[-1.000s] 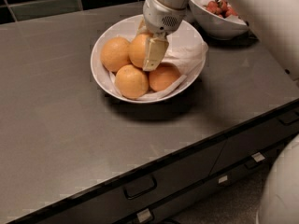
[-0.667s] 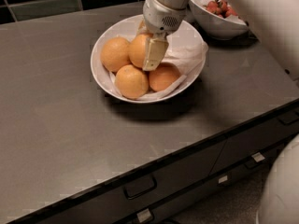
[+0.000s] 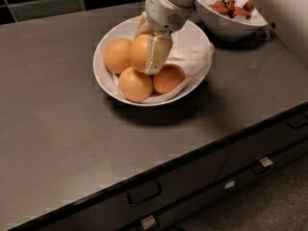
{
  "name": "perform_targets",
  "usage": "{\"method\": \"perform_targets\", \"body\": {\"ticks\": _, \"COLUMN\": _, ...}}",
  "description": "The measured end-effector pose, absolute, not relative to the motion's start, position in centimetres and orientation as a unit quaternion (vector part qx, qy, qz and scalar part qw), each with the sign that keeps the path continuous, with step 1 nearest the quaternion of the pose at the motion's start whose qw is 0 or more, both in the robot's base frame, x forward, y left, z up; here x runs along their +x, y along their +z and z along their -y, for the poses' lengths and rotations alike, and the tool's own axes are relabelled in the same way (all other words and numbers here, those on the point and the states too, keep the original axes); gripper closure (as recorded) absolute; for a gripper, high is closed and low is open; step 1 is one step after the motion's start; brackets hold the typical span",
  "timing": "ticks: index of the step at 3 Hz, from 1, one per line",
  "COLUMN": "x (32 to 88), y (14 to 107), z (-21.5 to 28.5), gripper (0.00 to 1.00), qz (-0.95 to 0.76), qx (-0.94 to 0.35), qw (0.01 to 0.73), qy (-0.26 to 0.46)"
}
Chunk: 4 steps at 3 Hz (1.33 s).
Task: Pick orange from white bowl
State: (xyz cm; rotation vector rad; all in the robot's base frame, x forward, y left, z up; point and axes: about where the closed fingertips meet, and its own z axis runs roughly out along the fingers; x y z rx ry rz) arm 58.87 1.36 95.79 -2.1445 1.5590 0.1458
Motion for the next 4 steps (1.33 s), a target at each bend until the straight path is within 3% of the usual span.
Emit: {"method": "perform_targets", "body": {"ticks": 4, "x": 58.2, "y": 98.7, "z": -0.6, "gripper": 1.00, "qz": -0.566, "qx": -0.774, "qw": 0.283, "qy": 0.020}}
